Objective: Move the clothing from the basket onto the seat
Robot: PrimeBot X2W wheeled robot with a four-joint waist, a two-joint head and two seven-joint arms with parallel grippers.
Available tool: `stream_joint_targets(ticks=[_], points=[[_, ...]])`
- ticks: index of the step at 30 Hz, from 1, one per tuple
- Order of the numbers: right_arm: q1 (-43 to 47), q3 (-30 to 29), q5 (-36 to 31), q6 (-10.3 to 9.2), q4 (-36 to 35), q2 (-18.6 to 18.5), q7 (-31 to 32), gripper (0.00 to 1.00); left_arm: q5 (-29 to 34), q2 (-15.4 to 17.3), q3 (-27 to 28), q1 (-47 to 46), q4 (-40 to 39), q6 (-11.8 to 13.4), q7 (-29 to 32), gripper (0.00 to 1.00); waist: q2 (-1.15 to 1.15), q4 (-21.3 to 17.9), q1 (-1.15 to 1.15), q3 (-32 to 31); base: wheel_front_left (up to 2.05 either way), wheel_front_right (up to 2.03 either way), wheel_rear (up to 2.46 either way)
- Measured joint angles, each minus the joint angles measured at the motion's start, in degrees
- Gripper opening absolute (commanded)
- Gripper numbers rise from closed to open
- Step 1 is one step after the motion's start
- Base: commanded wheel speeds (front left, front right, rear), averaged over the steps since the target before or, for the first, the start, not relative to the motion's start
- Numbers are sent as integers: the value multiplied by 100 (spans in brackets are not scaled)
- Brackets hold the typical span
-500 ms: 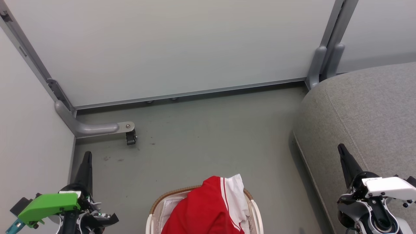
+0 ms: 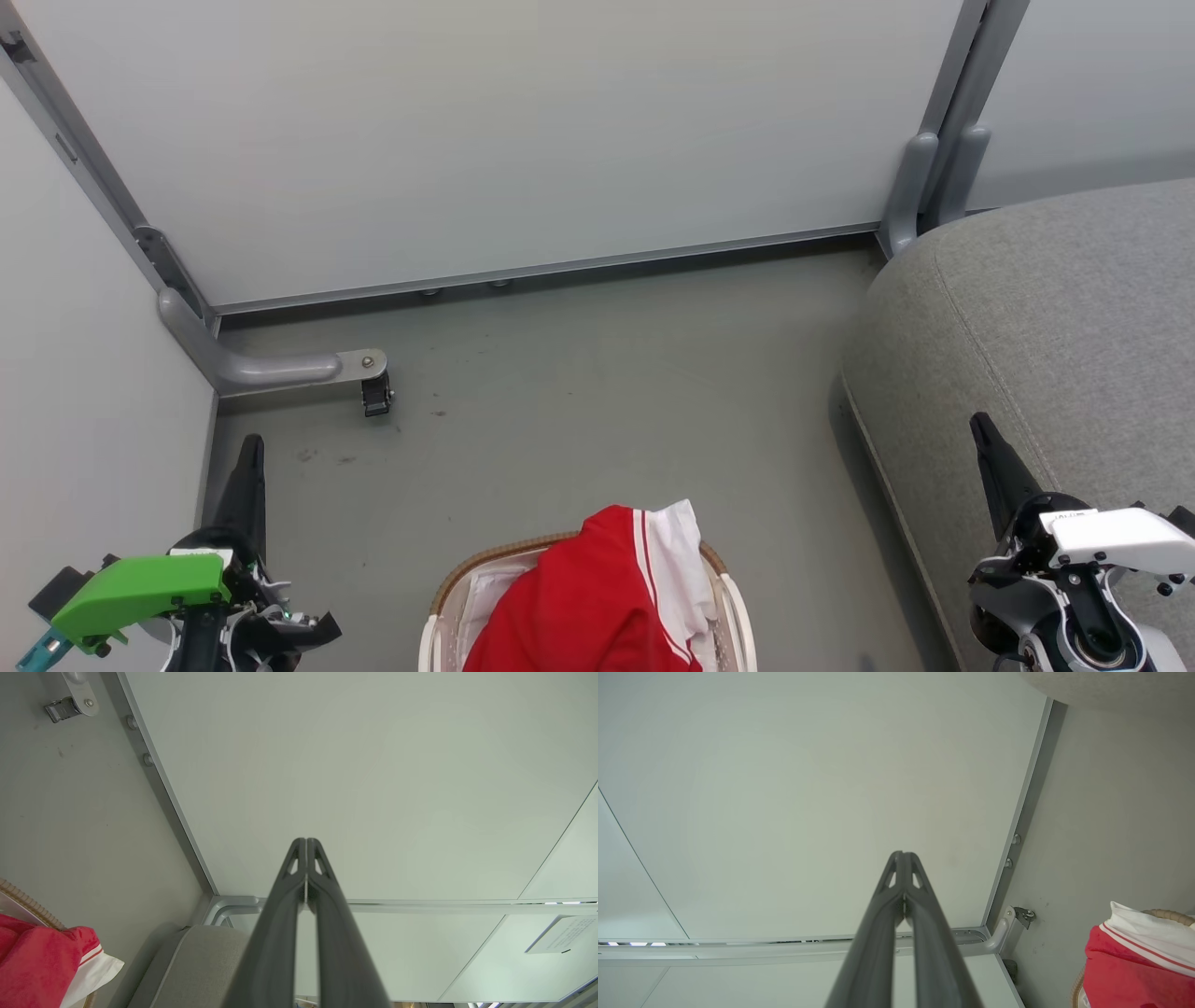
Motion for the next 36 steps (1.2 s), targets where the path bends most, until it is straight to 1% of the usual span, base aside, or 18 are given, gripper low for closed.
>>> stream_joint_targets(ticks=[9,10,16,20,26,36], points=[[0,0,0,0,0,0,0,0,0,0,0,0,0,0,0,0,0,0,0,0,0,0,0],[0,0,0,0,0,0,0,100,0,0,0,0,0,0,0,100,0,0,0,0,0,0,0],[148,22,-4,-2,261,87,-4,100,1,-46,-36,208,297,14,-13,100,0,0,0,5,0,0,0],[144,97,-112,-2,255,32,-107,100,104,-43,-96,206,318,14,-132,100,0,-1,0,13,0,0,0],[97,259,-552,-2,254,-119,-288,100,710,-25,-148,171,381,14,-301,100,0,-5,0,41,0,0,0],[-38,420,-1699,-2,220,-286,-534,100,1934,-25,-198,37,450,14,-548,100,0,-5,0,129,0,0,0]])
